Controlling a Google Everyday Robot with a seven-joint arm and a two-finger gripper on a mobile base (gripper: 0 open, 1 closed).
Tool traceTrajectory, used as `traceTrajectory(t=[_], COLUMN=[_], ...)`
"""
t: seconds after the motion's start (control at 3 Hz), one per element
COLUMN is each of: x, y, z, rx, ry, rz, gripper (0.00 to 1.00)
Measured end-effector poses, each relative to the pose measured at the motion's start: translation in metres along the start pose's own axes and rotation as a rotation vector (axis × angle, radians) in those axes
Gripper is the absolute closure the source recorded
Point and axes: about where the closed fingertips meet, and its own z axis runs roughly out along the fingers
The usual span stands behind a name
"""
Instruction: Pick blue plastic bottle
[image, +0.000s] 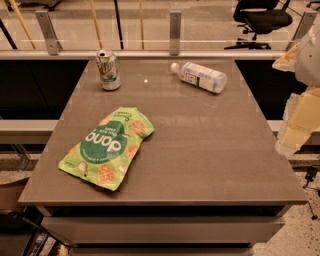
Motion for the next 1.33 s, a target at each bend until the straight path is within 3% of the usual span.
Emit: traceTrajectory(t=[0.67,1.0,1.33], x=[-0.007,-0.013,-0.017], y=[-0.013,-0.033,-0.058], z=[-0.008,-0.016,-0.016], rx=[0.018,0.015,-0.009], ry=[-0.018,-0.060,-0.107], rz=[0.024,0.071,0.158], gripper=[0.00,0.00,0.00])
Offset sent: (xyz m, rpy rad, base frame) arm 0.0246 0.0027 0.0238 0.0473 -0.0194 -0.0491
